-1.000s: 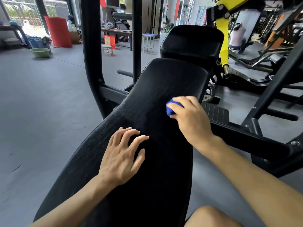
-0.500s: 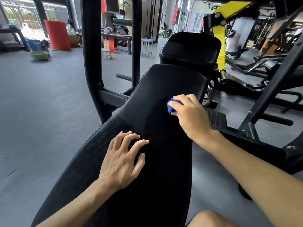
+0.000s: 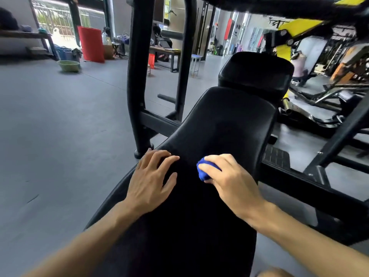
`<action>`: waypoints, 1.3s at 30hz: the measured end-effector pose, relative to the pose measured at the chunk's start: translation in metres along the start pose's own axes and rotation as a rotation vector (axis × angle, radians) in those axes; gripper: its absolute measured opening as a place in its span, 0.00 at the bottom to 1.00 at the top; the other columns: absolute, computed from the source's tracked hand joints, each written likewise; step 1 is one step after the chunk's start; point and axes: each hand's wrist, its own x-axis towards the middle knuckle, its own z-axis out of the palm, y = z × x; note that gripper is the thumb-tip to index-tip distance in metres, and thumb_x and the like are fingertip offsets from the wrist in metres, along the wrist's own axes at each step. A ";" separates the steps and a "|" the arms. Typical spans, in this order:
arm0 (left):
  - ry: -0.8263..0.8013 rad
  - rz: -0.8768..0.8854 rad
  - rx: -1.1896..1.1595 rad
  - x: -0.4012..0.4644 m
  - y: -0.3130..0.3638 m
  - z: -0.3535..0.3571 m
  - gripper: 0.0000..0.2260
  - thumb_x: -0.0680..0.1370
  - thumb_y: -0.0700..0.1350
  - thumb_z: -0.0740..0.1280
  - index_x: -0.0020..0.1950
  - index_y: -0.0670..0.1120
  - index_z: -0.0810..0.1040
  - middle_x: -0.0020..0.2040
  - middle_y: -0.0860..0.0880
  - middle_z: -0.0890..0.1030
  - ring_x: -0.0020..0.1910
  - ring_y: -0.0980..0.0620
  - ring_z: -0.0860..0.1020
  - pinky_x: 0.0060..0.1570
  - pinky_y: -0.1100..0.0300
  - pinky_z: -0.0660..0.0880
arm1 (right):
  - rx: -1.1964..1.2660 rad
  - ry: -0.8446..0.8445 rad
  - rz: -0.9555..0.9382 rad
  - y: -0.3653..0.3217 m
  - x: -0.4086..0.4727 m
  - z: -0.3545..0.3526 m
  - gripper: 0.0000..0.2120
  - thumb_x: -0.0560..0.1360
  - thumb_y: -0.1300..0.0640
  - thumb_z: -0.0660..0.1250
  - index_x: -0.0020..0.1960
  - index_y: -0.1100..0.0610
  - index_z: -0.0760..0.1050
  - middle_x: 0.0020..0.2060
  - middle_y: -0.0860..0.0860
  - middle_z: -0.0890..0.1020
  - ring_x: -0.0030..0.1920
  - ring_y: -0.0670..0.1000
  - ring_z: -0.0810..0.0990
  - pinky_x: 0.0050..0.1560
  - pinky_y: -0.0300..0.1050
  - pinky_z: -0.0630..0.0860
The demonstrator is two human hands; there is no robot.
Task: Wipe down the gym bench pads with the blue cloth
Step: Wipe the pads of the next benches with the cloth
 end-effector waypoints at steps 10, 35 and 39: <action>0.007 -0.163 0.024 -0.003 -0.012 0.008 0.24 0.82 0.55 0.59 0.76 0.47 0.70 0.71 0.51 0.70 0.73 0.49 0.66 0.73 0.55 0.66 | 0.015 -0.002 -0.048 -0.033 0.123 0.083 0.11 0.72 0.61 0.74 0.53 0.51 0.81 0.53 0.46 0.82 0.52 0.54 0.78 0.47 0.51 0.78; 0.099 -0.137 0.060 0.051 0.003 0.021 0.17 0.79 0.49 0.62 0.66 0.47 0.76 0.63 0.48 0.74 0.62 0.45 0.71 0.63 0.50 0.73 | -0.025 -0.028 -0.072 0.019 0.108 0.047 0.17 0.70 0.59 0.76 0.57 0.49 0.82 0.59 0.47 0.81 0.57 0.55 0.78 0.52 0.50 0.77; 0.103 -0.167 0.074 0.045 0.000 0.023 0.19 0.81 0.52 0.60 0.70 0.48 0.75 0.66 0.51 0.74 0.65 0.48 0.70 0.65 0.52 0.71 | 0.064 -0.150 0.000 0.019 0.146 0.071 0.17 0.75 0.59 0.72 0.62 0.46 0.78 0.64 0.47 0.77 0.61 0.56 0.73 0.58 0.56 0.76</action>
